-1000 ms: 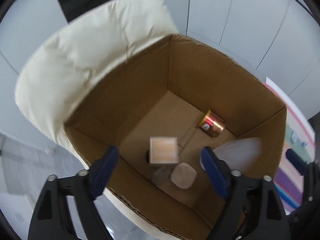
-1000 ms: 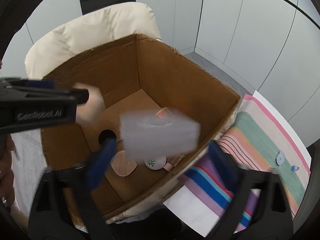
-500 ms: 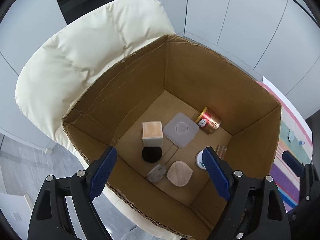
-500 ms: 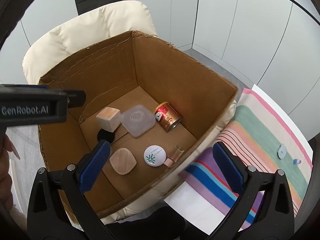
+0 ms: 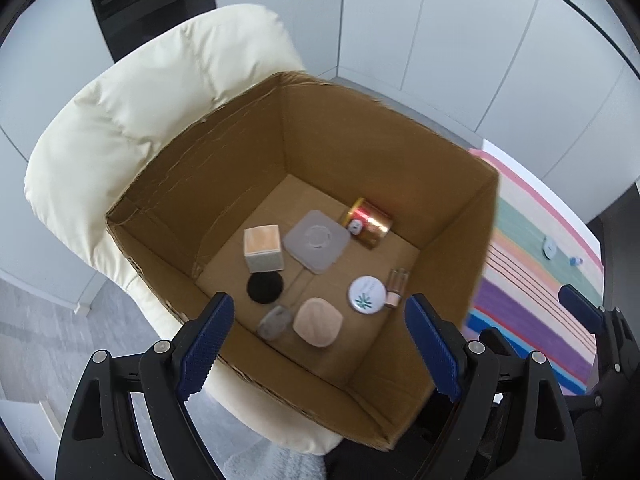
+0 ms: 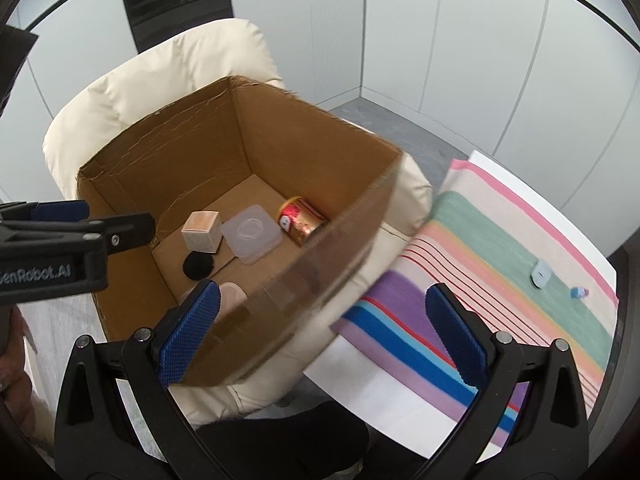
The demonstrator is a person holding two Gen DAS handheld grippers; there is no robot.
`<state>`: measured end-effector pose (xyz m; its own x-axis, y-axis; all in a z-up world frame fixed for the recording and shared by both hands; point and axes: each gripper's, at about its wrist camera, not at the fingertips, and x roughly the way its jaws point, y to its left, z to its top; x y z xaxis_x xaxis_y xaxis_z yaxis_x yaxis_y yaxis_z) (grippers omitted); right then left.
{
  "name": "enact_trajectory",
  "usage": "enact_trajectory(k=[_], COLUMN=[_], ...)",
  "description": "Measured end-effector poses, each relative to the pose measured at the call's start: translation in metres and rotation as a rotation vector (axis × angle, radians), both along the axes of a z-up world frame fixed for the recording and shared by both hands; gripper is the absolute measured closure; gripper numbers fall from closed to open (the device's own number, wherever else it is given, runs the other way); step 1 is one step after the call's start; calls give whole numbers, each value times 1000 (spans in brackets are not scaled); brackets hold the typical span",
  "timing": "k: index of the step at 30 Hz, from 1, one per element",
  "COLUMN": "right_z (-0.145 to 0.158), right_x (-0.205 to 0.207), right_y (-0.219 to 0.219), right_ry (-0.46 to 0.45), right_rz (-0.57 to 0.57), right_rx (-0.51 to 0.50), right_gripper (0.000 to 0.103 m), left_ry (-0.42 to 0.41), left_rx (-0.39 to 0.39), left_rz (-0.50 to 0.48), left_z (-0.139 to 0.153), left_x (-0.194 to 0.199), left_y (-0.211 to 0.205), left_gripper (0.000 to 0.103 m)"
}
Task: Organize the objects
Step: 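Move both open tools back from the box toward the cloth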
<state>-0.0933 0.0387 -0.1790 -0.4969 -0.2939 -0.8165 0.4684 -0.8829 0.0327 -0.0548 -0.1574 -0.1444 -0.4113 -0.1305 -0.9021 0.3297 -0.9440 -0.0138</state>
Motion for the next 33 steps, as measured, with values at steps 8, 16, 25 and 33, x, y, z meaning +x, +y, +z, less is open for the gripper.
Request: enact_trajectory(k=[8,16,25,33], right_z=[7,17,18,3], right_x=[23,38,33,29], right_y=[44,75,127,188], right_ry=[-6,16,29,-5], right_rz=[-59,-93,-202,-320], right_rx=[-6,5,6,7], right_gripper=[0,0,0,0], left_ry=[9,24,2,-4], left_rx=[-37,-52,-53,-44], left_rz=[-59,-106,-216,-339], left_z=[4,5,-4,-7], left_x=[17,15,-14,-41], left_y=[42,68,119,184], left_gripper=[14,14,14,14])
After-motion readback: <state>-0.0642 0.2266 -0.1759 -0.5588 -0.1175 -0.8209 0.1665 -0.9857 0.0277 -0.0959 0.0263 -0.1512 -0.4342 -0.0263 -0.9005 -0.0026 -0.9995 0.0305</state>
